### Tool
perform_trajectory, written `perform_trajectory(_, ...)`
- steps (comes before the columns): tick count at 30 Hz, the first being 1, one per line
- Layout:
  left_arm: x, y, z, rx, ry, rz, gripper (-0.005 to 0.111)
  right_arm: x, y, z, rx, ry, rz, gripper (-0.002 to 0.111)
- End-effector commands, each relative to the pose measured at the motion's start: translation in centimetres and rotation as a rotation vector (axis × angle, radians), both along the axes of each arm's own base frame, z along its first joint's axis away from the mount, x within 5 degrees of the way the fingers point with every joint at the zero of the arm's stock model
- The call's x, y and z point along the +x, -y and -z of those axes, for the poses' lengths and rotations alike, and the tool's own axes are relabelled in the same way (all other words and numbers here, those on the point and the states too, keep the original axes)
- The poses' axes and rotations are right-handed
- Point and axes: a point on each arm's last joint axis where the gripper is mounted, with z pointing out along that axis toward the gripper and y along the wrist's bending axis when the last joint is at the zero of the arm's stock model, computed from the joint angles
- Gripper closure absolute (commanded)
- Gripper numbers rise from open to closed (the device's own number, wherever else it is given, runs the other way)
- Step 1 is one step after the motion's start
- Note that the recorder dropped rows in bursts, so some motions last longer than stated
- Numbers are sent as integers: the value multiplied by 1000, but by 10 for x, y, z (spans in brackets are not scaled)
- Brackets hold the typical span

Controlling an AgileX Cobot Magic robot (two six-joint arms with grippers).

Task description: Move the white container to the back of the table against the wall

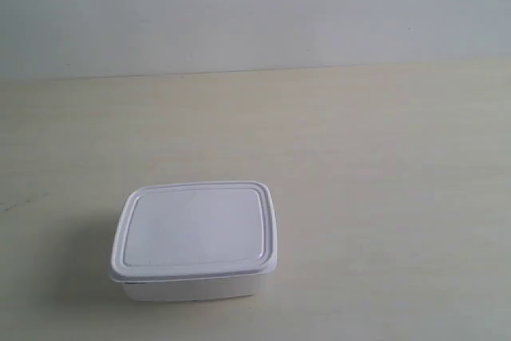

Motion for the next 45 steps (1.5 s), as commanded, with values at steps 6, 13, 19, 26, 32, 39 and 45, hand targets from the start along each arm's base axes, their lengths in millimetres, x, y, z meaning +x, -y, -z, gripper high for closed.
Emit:
perform_trajectory(6,0,3,-20,-92,209,33,107,-1,0,-4,27,54,-6,108)
perform_trajectory(13,0,4,-20,-95,210,33,107,-1,0,-5,37,61,-8,108)
perform_trajectory(19,0,4,-22,-221,198,29,107,-2,1,-10,150,112,-14,108)
perform_trajectory(26,0,4,-24,-227,212,33,107,-2,4,-12,341,133,-14,108)
perform_trajectory(32,7,7,-27,-329,156,32,107,1,0,-22,454,-61,-27,108)
perform_trajectory(39,57,33,-91,-145,19,135,107,31,-18,-109,310,-320,-161,108)
perform_trajectory(45,63,79,-100,47,-157,393,107,56,-49,-150,260,-491,-500,108)
